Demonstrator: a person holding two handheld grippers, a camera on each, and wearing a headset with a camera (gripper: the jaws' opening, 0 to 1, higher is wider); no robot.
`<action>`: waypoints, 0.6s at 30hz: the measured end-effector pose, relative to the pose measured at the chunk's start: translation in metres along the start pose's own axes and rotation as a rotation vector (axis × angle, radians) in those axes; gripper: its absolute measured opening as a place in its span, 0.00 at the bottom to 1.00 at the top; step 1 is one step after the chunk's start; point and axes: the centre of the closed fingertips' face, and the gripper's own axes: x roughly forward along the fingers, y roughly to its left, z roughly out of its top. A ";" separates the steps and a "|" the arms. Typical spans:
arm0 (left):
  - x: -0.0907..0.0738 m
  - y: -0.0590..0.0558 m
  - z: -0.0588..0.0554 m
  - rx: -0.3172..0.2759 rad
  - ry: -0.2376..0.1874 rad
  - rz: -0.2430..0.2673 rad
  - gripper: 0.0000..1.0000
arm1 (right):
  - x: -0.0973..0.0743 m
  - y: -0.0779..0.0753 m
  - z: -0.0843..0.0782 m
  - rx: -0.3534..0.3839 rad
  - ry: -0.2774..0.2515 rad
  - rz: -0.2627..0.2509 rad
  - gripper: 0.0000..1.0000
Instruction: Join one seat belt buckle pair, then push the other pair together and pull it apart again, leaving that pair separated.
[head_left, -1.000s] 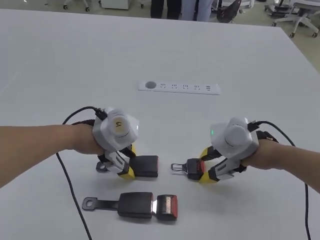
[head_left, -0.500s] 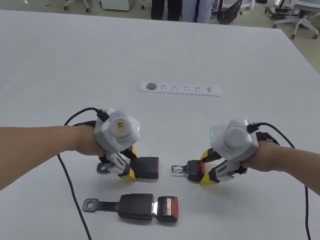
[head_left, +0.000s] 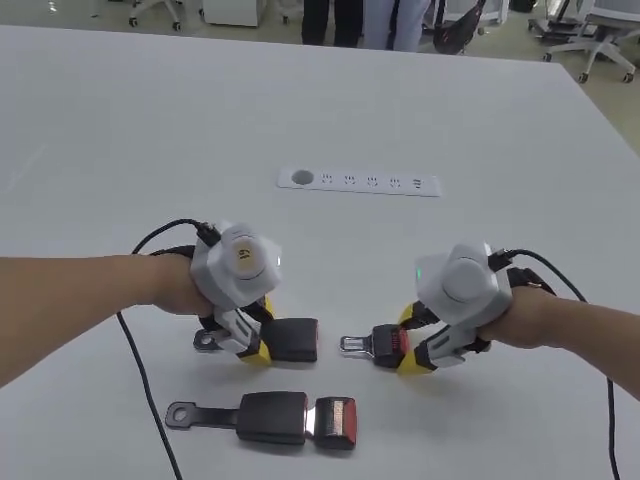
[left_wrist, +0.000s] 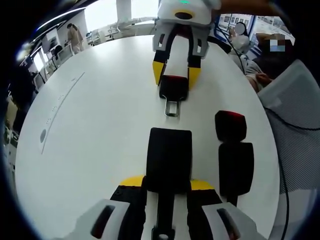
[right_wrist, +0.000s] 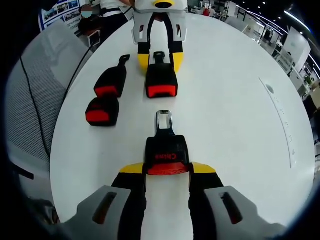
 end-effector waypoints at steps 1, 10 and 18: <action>0.000 0.000 0.000 0.000 0.001 -0.001 0.31 | 0.000 0.000 0.001 0.002 0.000 0.000 0.30; 0.000 0.000 0.000 -0.004 0.009 -0.001 0.31 | 0.003 0.000 0.008 0.000 -0.006 -0.004 0.30; 0.000 0.000 0.000 -0.002 0.015 -0.003 0.31 | 0.005 -0.002 0.015 -0.006 -0.009 -0.005 0.30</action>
